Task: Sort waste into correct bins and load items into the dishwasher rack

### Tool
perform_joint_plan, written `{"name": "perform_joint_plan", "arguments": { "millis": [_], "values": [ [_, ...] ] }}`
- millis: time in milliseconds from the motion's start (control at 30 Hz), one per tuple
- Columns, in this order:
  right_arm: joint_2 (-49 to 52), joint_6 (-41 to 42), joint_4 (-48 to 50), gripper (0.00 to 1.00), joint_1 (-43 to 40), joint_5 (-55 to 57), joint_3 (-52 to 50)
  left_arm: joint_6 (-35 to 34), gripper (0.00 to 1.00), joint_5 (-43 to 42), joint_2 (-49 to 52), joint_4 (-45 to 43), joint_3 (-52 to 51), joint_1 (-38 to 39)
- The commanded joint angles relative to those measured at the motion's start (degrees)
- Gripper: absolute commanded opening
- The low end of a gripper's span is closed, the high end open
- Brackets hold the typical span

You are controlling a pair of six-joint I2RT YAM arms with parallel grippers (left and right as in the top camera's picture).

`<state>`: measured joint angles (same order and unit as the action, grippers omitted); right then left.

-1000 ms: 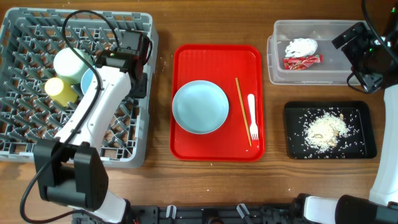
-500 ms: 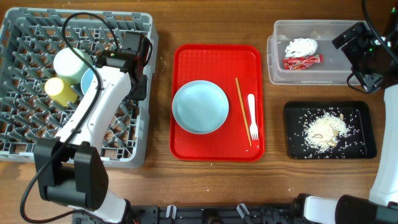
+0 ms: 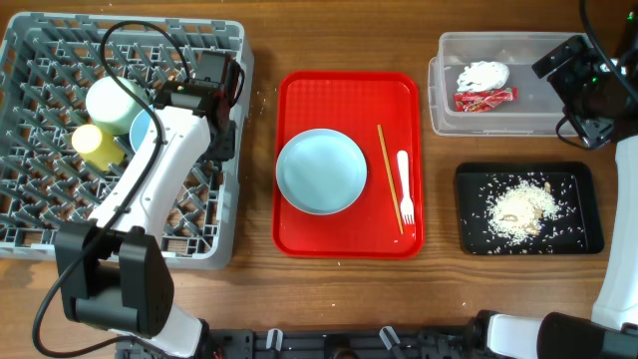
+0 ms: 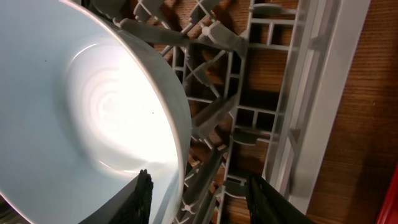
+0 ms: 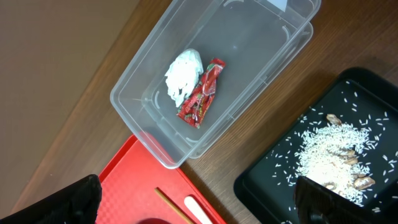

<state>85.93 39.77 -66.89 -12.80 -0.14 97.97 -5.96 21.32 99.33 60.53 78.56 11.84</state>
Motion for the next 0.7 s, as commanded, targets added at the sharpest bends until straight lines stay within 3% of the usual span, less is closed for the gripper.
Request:
{"name": "perform_joint_plan", "arguments": {
  "millis": [0,333,667],
  "values": [
    [0.37,-0.61,0.00,1.00,0.02,0.07,-0.11,1.51,0.48,2.08,0.57,-0.48,-0.68,-0.13],
    [0.37,-0.63,0.00,1.00,0.02,0.07,-0.11,2.25,0.40,3.15,0.59,-0.46,-0.68,-0.13],
    [0.37,-0.63,0.00,1.00,0.02,0.09,-0.11,6.86,0.41,3.28,0.61,-2.34,-0.68,-0.13]
  ]
}}
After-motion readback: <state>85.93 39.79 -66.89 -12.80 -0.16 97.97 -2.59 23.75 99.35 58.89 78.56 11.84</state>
